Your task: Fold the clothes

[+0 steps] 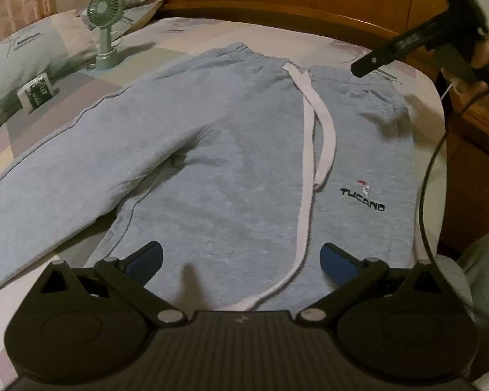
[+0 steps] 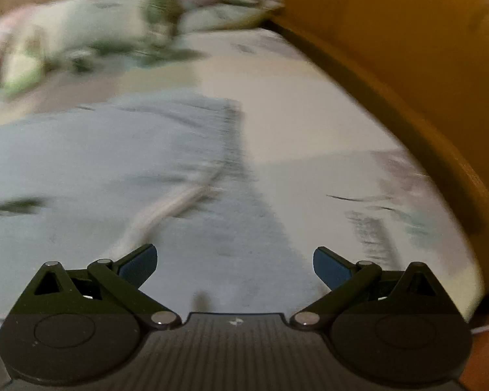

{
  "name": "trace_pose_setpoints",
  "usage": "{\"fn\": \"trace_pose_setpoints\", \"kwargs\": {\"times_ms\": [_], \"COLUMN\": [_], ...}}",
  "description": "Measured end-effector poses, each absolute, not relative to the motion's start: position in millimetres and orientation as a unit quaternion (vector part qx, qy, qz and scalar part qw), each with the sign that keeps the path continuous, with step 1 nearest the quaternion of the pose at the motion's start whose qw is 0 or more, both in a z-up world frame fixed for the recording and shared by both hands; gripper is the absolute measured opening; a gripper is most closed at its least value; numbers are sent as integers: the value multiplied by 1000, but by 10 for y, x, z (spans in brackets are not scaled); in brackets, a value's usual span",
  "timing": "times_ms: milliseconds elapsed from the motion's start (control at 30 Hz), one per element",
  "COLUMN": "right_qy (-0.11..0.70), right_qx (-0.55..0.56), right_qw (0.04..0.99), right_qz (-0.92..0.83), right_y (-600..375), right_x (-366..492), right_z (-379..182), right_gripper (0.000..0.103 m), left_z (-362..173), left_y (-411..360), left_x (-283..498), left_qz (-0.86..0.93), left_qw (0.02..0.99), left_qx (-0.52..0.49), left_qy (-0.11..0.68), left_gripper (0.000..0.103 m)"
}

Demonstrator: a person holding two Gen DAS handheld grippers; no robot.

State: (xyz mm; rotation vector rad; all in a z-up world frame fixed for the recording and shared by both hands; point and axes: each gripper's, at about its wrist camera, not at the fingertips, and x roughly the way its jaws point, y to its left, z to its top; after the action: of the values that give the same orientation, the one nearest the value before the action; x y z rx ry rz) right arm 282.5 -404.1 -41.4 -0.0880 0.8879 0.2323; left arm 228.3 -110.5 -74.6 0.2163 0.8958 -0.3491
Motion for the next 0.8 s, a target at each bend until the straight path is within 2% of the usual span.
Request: {"fn": "trace_pose_setpoints", "kwargs": {"times_ms": [133, 300, 500, 800], "right_qy": [447, 490, 482, 479], "right_qx": [-18, -9, 29, -21], "right_qw": [876, 856, 859, 863], "right_qz": [179, 166, 172, 160], "right_y": [-3817, -3889, -4052, -3887], "right_x": [2788, 2801, 2703, 2694], "right_z": [-543, -924, -1024, -1086], "right_gripper": [103, 103, 103, 103], "left_z": [-765, -872, -1054, -1078], "left_y": [-1047, -964, -855, -813], "left_x": [2244, 2222, 2231, 2199], "left_qz": [-157, -151, -150, -163], "left_qw": [881, 875, 873, 877], "left_qx": [102, 95, 69, 73], "left_qy": [434, 449, 460, 446], "left_gripper": [102, 102, 102, 102]}}
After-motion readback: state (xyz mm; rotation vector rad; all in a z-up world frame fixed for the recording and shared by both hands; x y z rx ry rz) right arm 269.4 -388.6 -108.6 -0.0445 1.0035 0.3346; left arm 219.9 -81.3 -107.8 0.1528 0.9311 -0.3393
